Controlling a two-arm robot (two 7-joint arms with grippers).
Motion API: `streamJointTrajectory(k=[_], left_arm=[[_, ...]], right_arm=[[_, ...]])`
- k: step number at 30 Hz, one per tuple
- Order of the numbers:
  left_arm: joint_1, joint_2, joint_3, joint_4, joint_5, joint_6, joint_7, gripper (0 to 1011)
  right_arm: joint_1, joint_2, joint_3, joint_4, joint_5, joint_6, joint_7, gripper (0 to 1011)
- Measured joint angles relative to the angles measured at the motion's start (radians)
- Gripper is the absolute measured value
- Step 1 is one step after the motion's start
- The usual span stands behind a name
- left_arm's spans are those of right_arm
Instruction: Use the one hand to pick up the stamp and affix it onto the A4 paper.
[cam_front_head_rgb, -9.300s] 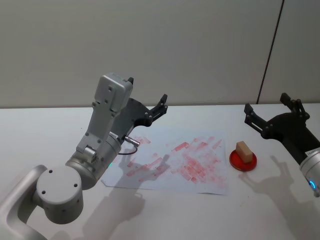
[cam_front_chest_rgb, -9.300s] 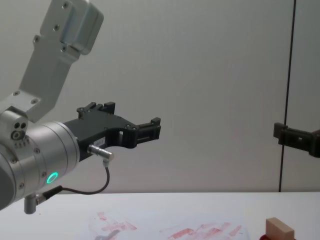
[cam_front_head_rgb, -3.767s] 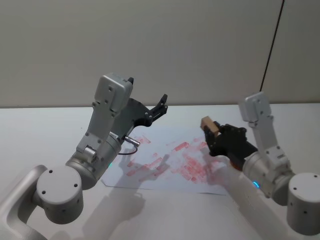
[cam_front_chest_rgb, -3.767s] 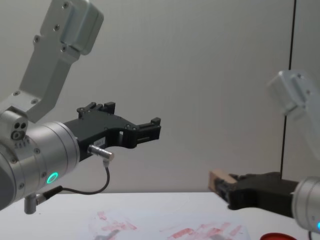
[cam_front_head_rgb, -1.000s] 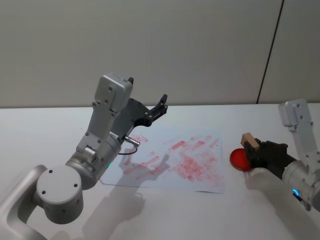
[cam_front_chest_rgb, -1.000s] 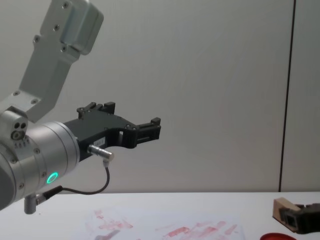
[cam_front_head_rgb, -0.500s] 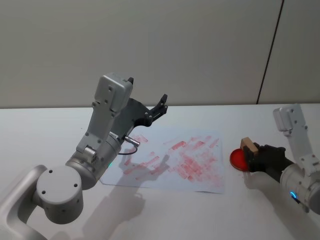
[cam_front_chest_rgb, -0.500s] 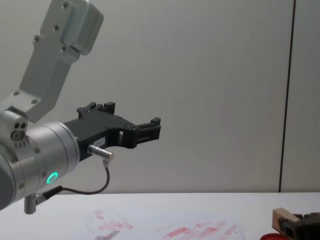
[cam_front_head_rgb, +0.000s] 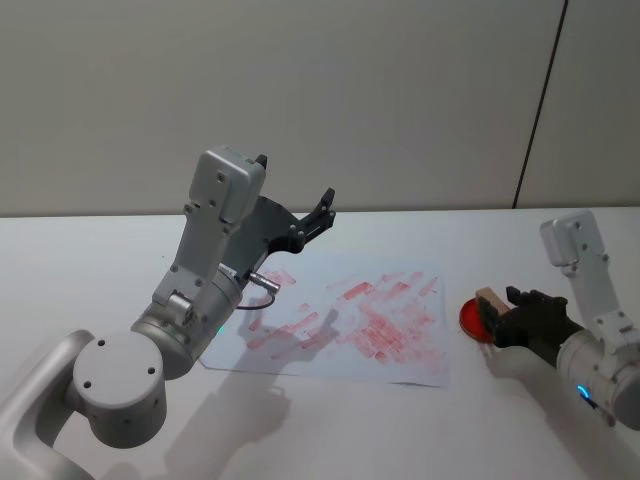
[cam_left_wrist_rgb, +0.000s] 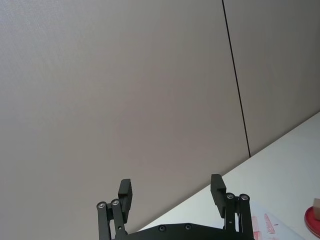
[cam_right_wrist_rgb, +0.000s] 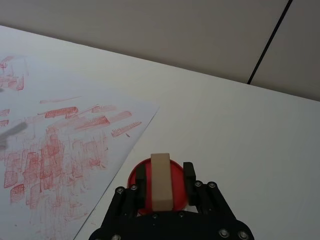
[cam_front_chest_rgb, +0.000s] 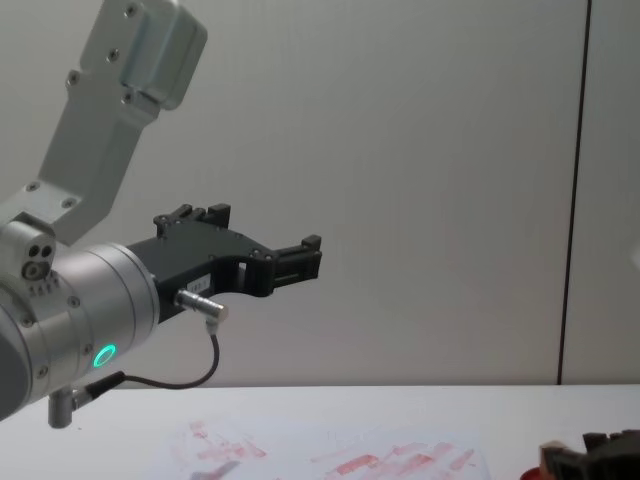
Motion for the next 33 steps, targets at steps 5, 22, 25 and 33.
streamJointTrajectory(k=[5,22,25,33], left_arm=[[0.0,0.0,0.0,0.0,0.0,0.0,0.0,1002],[0.0,0.0,0.0,0.0,0.0,0.0,0.0,1001],[0.0,0.0,0.0,0.0,0.0,0.0,0.0,1001],[0.0,0.0,0.0,0.0,0.0,0.0,0.0,1001]], right_arm=[[0.001,0.0,0.0,0.003,-0.002,-0.001,0.001,554],[0.003,-0.002,-0.002,0.008,-0.005,-0.002,0.004,1001],[0.003,-0.002,-0.002,0.008,-0.006,-0.002,0.004,1001],[0.003,-0.002,-0.002,0.009,-0.006,-0.002,0.004,1001]])
